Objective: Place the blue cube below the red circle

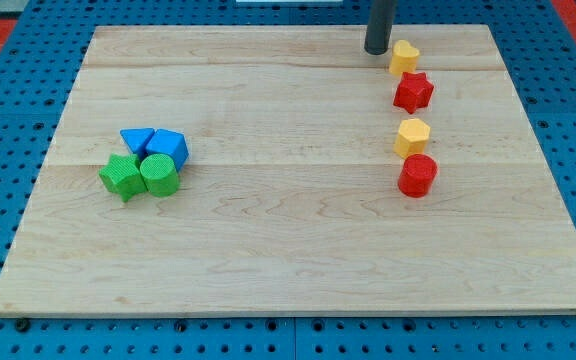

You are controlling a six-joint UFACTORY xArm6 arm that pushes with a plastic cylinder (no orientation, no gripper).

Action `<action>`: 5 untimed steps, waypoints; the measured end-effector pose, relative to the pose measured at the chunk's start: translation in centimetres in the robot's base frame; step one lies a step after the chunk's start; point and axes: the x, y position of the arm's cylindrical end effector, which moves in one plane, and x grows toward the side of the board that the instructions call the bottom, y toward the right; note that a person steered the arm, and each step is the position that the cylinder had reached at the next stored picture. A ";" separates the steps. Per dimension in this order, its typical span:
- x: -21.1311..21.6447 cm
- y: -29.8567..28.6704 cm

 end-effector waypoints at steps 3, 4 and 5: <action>0.0 -2.9; 0.0 -4.2; 0.0 -4.4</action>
